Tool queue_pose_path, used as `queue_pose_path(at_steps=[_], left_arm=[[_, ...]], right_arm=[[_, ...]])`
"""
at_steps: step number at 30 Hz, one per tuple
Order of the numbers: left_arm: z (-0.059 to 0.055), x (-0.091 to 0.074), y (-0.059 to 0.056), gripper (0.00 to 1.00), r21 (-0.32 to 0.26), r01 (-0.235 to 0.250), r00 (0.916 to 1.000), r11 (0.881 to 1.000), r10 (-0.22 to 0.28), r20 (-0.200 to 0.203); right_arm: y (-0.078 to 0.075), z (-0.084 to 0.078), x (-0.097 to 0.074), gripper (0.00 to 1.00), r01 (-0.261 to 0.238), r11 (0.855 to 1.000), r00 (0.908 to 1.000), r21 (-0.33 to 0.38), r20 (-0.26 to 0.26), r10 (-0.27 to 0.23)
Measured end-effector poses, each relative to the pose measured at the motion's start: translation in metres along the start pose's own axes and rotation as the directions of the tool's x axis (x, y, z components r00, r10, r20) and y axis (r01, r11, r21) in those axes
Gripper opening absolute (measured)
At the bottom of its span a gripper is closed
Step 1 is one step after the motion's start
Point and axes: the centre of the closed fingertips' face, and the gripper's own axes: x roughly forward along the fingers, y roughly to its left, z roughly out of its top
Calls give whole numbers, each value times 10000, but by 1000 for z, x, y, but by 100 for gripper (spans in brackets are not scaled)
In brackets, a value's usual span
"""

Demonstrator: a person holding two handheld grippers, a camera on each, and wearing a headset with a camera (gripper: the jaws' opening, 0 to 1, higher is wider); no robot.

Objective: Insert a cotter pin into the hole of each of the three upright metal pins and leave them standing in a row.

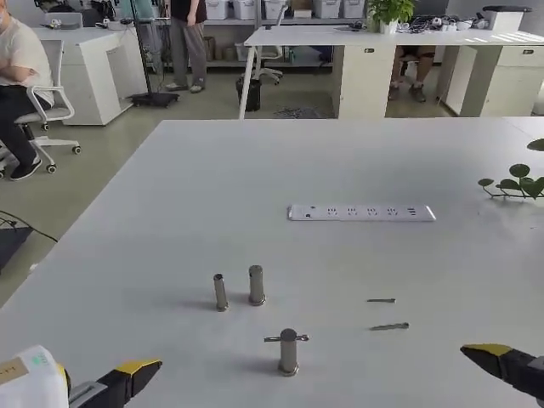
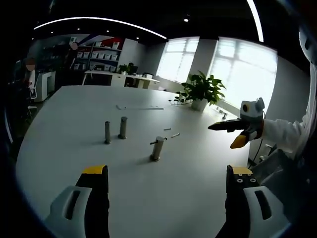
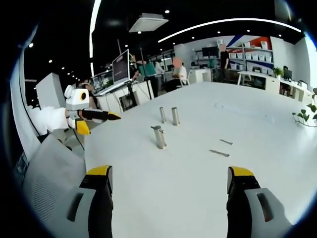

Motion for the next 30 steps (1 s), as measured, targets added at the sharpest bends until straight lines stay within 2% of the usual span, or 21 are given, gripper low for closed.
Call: queue_pose_path(at_steps=[7,13,18,24,28,30], left_arm=[[-1,-2,9,99,-70,-176,9998,9998,176,-47],[4,1,19,99,23,-310,9995,9995,310,48],[20,7,35,95,-10,-493,9979,9988,493,428],[40,20,58,92,309,-855,9943,9959,833,671],[54,32,73,85,72,-1008,9910,9949,998,889],[59,39,80,85,-1,-1087,9892,9941,1082,985]], right_arm=[[2,0,0,98,-35,9999,10000,-146,-79,34],[0,-4,1,98,24,9998,9997,-183,-242,-28],[1,-5,1,98,51,10000,9997,-66,-226,-53],[1,-3,1,98,78,9999,9997,-73,-249,-80],[2,-2,0,98,66,10000,9998,-9,-203,-66],[2,-2,-1,98,75,10000,9998,8,-182,-75]])
